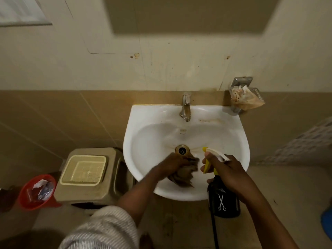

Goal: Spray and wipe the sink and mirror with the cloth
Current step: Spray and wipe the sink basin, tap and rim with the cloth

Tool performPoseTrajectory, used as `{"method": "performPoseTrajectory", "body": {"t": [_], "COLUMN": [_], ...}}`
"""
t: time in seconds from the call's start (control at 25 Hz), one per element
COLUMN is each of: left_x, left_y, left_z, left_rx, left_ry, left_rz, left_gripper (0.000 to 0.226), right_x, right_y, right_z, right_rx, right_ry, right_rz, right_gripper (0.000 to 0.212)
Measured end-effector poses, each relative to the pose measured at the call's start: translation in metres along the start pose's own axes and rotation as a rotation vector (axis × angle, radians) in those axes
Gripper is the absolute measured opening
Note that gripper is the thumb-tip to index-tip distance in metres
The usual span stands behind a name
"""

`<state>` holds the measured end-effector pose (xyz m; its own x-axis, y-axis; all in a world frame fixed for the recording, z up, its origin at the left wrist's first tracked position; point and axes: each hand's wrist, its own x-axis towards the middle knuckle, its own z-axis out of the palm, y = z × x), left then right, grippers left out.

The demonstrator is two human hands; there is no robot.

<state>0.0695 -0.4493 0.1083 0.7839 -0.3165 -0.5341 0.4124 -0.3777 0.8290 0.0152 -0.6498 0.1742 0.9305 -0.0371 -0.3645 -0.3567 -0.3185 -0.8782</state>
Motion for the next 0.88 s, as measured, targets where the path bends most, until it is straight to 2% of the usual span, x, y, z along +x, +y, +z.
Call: {"method": "performPoseTrajectory", "body": {"t": [0.08,0.16,0.24,0.32,0.4,0.48,0.56,0.6,0.76,0.88], "left_x": [0.010,0.022,0.034,0.047,0.064,0.078,0.087,0.089,0.073,0.042], "left_y": [-0.004,-0.014,-0.027,-0.042,-0.054,-0.058,-0.053,-0.049,-0.034,-0.011], "left_z": [-0.025,-0.048,-0.059,-0.053,-0.037,-0.014,0.016,0.032,0.078,0.082], "left_rx": [0.065,0.315,0.669,0.865,1.001,0.979,0.905,0.874,0.608,0.246], "left_ry": [0.317,0.523,0.527,0.434,0.443,0.452,0.287,0.195,0.040,-0.180], "left_rz": [0.042,0.092,0.099,0.025,-0.059,-0.098,-0.105,-0.103,-0.018,-0.021], "left_gripper": [0.014,0.011,0.015,0.039,0.049,0.060,0.074,0.072,0.032,0.030], "right_x": [-0.001,0.004,0.015,0.026,0.035,0.037,0.034,0.032,0.022,0.017], "right_y": [0.004,0.002,-0.006,-0.014,-0.012,-0.004,0.006,0.010,0.015,-0.001], "right_z": [0.006,0.022,0.036,0.044,0.044,0.037,0.028,0.021,-0.003,-0.019], "right_rx": [0.009,-0.002,-0.024,-0.059,-0.114,-0.126,-0.088,-0.088,-0.087,0.089], "right_ry": [-0.016,-0.010,-0.015,-0.025,-0.026,-0.021,0.017,0.041,0.106,0.131], "right_rz": [-0.008,-0.055,-0.116,-0.155,-0.174,-0.194,-0.199,-0.192,-0.178,-0.146], "right_gripper": [0.034,0.031,0.030,0.036,0.045,0.048,0.044,0.042,0.035,0.033]}}
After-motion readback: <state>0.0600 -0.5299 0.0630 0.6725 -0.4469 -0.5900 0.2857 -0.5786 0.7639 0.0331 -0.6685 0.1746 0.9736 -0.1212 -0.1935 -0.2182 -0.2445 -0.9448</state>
